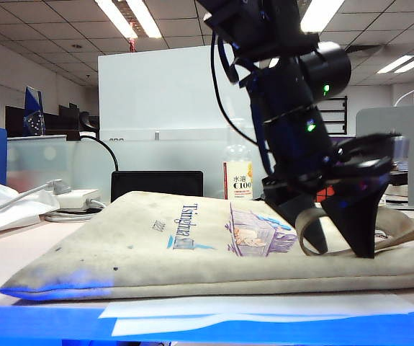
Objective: Take the glasses case out of the canvas bag and put it on the table.
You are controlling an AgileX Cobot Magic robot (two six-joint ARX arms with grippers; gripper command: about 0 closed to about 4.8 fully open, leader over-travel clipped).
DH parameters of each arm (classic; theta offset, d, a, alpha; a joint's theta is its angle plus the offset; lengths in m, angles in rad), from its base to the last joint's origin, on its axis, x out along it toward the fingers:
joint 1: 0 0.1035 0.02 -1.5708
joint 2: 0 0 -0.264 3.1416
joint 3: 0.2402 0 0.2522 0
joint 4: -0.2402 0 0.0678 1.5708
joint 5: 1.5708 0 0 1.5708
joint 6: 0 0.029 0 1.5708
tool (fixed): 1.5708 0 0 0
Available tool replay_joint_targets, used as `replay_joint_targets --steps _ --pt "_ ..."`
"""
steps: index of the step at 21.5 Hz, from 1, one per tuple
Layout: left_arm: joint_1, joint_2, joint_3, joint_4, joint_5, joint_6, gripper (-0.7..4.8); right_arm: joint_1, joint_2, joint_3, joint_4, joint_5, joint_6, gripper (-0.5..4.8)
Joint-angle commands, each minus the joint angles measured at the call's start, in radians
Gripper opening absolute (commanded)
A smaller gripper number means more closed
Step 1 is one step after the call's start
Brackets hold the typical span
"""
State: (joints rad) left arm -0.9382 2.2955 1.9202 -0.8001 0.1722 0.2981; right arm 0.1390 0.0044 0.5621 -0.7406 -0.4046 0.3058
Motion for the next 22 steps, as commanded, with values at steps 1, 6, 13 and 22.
replay_joint_targets --steps 1,6,13,22 --pt "0.000 0.029 -0.004 -0.014 -0.084 0.001 3.14 0.000 -0.002 0.003 0.000 -0.008 -0.002 -0.07" --pt "0.002 -0.010 -0.002 -0.014 -0.098 0.003 0.06 0.001 -0.002 0.003 0.000 -0.024 -0.002 -0.07" --pt "0.006 -0.150 -0.002 0.019 -0.098 0.010 -0.06 0.046 -0.002 0.003 0.004 -0.013 -0.034 -0.07" --pt "0.064 -0.382 -0.001 -0.010 0.016 -0.093 -0.06 0.074 -0.002 0.003 0.005 0.019 -0.123 -0.07"
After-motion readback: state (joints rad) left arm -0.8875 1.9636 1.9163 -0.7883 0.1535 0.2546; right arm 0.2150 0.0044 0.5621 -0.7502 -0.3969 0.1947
